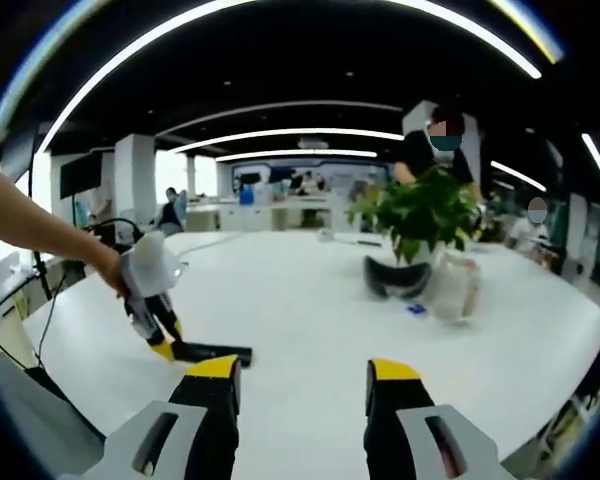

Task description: Press the specified remote control buttons in sequence, fully releasing each button before pressing the next.

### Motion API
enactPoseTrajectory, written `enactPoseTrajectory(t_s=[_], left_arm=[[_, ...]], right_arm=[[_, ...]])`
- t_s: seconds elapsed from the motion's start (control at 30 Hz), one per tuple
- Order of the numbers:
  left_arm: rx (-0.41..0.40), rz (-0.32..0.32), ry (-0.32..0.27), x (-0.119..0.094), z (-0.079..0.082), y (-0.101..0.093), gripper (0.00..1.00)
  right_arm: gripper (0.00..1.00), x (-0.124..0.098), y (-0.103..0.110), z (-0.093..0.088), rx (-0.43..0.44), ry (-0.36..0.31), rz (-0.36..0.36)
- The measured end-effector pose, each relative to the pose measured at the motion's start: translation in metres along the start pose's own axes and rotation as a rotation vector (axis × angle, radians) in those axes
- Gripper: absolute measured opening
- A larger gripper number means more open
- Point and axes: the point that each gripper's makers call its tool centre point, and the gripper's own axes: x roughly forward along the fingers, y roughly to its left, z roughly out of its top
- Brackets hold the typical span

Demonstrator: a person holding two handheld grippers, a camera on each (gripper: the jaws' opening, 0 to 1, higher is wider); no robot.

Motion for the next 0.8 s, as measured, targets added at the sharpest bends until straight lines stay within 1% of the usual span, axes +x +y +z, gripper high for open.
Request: enactPoseTrajectory(t_s=[0.2,0.43,0.63,0.8], left_arm=[[0.008,-0.003,-0.020,-0.001,-0.002,-0.009,0.23],[0.016,-0.005,-0.030,-0.001,-0.003,-0.019,0.23],[-0.001,-0.001,-0.031,-0.002,-0.003,-0.025,0.23],[-0.008,-0.003,-0.054,-0.003,-0.004,-0.031,0.23]], right_arm=[[0.47,0.000,0.002,-0.001,-0.002,0.006,0.006],[0.46,0.001,0.002,-0.003,-0.003,0.017,0.006],[0.43,0.000,0.003,-0.004,-0.005,0.025,0.013],[0.41,0.000,0.004,-0.005,0.008,0.028,0.020]])
